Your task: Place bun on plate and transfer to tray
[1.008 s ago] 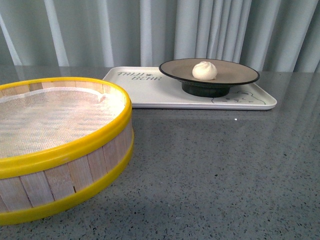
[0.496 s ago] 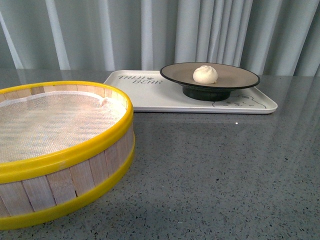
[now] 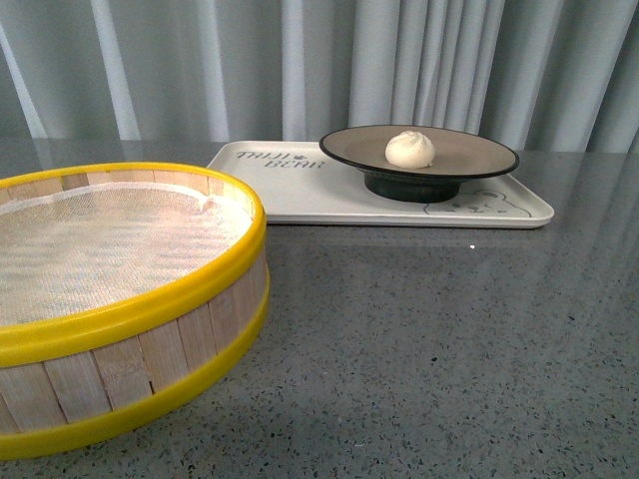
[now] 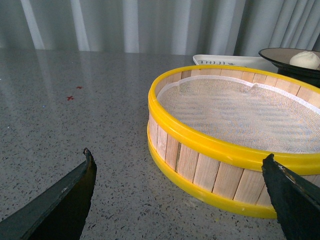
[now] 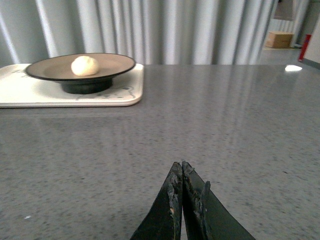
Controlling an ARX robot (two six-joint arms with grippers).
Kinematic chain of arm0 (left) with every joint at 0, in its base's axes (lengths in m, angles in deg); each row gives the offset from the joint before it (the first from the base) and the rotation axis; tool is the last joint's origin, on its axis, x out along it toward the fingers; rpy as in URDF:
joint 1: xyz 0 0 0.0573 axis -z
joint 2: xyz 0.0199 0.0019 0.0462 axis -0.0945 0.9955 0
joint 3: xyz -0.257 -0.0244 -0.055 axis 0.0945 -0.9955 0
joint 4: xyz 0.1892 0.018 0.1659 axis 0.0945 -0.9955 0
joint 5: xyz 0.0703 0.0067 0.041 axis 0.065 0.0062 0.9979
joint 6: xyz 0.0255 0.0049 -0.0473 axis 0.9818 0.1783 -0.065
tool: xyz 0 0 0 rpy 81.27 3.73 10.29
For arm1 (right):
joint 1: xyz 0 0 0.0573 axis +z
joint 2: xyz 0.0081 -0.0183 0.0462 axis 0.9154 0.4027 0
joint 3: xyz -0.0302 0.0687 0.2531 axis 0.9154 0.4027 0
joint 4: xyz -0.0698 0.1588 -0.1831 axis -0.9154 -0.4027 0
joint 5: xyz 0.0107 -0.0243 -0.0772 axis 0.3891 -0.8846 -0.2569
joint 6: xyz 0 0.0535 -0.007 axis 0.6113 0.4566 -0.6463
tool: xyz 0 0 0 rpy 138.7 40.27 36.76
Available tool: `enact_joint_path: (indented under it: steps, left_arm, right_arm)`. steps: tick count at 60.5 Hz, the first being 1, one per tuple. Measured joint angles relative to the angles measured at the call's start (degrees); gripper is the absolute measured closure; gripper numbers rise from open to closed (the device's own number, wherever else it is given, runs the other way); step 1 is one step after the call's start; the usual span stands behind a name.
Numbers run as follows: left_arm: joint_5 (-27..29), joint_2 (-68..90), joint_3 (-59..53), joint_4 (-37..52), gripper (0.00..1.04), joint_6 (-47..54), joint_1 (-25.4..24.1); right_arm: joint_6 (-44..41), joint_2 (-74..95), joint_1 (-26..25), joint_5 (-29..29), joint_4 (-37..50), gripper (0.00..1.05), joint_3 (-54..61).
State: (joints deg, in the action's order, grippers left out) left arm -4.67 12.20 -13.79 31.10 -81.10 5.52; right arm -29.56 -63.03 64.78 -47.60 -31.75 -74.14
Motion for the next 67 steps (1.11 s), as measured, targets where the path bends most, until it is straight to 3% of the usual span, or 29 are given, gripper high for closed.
enact_joint_path:
  steps: [8, 35, 41, 52, 62, 67]
  left_arm:
    - [-0.11, 0.00, 0.00, 0.00, 0.07, 0.00, 0.00]
    - [-0.15, -0.07, 0.00, 0.00, 0.07, 0.00, 0.00]
    - [-0.15, -0.04, 0.00, 0.00, 0.07, 0.00, 0.00]
    - [-0.15, -0.07, 0.00, 0.00, 0.07, 0.00, 0.00]
    - [-0.15, -0.07, 0.00, 0.00, 0.07, 0.00, 0.00]
    - [-0.15, -0.07, 0.00, 0.00, 0.07, 0.00, 0.00]
  right_arm:
    - [-0.04, -7.98, 1.27, -0.35, -9.92, 1.03, -0.02]
    - [-0.07, -10.23, 1.29, -0.37, -10.54, 1.03, -0.04]
    - [-0.07, -10.23, 1.29, -0.37, -10.54, 0.80, -0.04]
    - [-0.07, -10.23, 1.29, -0.39, -10.54, 0.51, -0.04]
    - [-0.07, -10.23, 1.29, -0.37, -10.54, 0.14, -0.04]
    - [0.09, -10.23, 1.29, -0.37, -10.54, 0.07, -0.04]
